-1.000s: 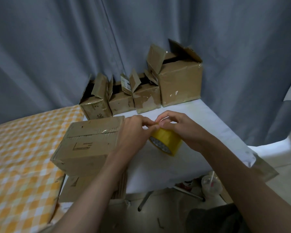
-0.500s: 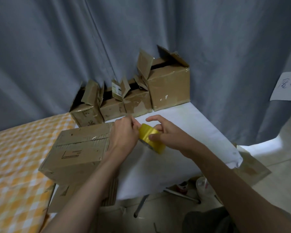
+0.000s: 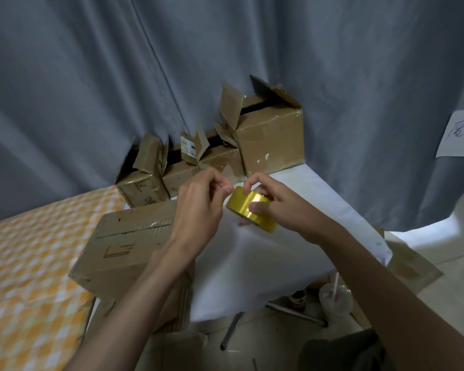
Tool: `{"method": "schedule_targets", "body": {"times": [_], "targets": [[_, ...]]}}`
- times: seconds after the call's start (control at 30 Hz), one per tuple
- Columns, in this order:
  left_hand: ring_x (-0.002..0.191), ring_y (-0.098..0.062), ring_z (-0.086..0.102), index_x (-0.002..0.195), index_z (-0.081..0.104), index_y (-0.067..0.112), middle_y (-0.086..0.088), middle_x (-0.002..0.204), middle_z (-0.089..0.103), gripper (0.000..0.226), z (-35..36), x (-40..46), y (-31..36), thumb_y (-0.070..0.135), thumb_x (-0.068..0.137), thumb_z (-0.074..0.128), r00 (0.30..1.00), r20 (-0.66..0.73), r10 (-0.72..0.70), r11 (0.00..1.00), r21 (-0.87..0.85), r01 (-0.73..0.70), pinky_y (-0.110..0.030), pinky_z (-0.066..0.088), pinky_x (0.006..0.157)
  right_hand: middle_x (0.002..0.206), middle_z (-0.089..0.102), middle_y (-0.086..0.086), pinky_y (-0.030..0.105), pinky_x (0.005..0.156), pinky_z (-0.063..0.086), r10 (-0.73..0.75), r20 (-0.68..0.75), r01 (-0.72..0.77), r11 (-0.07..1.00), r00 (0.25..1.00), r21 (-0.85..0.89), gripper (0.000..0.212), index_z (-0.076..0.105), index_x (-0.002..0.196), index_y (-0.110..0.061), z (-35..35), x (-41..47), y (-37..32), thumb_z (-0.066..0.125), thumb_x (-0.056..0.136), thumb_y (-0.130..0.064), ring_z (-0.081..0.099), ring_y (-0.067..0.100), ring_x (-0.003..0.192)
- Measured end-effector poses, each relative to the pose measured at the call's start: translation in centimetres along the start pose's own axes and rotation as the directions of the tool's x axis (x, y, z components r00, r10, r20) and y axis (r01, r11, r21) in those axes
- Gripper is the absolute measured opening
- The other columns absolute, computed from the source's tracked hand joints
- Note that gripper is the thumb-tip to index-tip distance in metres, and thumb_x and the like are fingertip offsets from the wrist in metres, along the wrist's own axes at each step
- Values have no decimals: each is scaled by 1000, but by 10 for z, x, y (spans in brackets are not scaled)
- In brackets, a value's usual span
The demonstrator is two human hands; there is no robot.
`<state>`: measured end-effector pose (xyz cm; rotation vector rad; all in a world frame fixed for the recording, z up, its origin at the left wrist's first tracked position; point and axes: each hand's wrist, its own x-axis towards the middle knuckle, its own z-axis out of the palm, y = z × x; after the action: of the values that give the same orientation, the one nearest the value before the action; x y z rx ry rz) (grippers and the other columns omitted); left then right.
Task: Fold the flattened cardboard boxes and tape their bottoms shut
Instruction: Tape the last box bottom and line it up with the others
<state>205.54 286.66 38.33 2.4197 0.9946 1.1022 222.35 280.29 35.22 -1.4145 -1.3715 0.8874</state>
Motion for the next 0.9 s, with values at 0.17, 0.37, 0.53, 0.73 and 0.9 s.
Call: {"method": "schedule_targets", "body": {"times": [0.17,0.37,0.53,0.73,0.9], "targets": [[74,-2,61,79,69,25,14,77,67,16,10,18,-15,11,87,68,985,76,-155,988,2,155,-21,48,65,103,63,16,30,75,57,-58,28,56,996,998,73,24,54,107,-23,-3,-3,1,56,94,-3,73,29,88],[102,-21,56,117,65,28,2,107,65,28,33,16,-31,42,94,59,981,168,-101,943,329,40,-41,47,87,83,63,-2,11,57,40,-142,-124,107,962,982,-253,28,53,109,-21,-4,-5,4,57,89,-2,63,2,67],[115,-19,56,125,68,20,-1,125,64,32,-9,-5,-50,33,99,57,983,165,-82,969,244,40,-22,35,90,91,59,5,35,70,38,-108,-219,-47,795,970,-604,42,44,120,-21,-6,11,34,55,84,-3,53,29,83],[127,-1,45,133,61,32,15,143,52,54,-81,-39,-101,62,88,59,948,305,-95,972,234,22,-16,35,102,83,55,6,35,73,41,14,-216,-176,628,976,-758,44,35,112,-23,1,22,59,58,82,0,53,32,81],[142,11,7,155,18,44,31,159,6,121,-84,-62,-128,93,51,56,809,558,-184,965,258,42,-25,8,121,114,56,14,39,82,43,30,-259,-246,428,965,-869,34,47,119,-15,15,28,55,62,88,-11,51,35,107]]}}
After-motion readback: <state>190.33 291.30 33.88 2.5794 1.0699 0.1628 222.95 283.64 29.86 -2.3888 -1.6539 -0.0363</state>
